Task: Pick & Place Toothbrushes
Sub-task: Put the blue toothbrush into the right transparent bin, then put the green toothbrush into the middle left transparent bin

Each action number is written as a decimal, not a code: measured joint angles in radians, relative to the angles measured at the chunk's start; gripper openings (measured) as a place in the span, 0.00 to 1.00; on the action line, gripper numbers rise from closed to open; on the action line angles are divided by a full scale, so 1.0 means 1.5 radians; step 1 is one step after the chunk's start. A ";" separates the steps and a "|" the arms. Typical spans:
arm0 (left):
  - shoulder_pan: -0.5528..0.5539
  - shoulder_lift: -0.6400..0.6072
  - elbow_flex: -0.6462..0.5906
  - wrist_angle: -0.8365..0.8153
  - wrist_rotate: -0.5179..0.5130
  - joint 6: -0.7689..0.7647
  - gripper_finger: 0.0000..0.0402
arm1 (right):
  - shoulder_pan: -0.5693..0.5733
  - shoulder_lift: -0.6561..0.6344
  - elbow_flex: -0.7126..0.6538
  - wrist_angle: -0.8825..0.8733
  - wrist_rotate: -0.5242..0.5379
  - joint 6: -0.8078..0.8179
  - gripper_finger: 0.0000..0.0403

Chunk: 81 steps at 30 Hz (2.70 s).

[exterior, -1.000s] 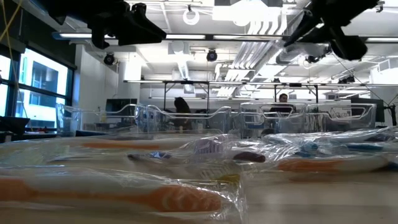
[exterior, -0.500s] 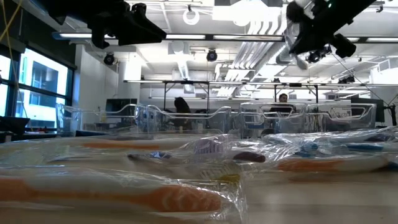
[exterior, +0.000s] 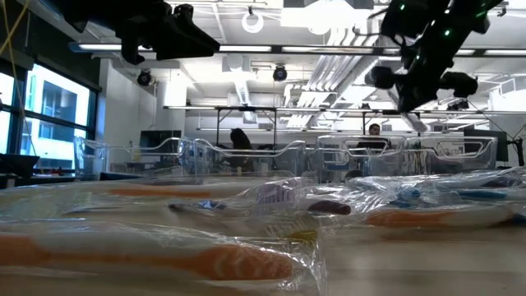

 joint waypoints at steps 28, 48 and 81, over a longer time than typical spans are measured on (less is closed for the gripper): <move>0.000 0.000 0.001 -0.018 -0.001 0.001 0.33 | -0.116 0.189 0.000 0.005 -0.130 -0.005 0.13; 0.000 0.000 0.001 -0.021 -0.001 0.000 0.33 | -0.116 0.017 0.023 0.012 -0.189 -0.133 0.33; 0.000 0.000 0.001 -0.049 -0.056 -0.016 0.33 | 0.098 -0.061 0.024 0.163 -0.584 -0.428 0.12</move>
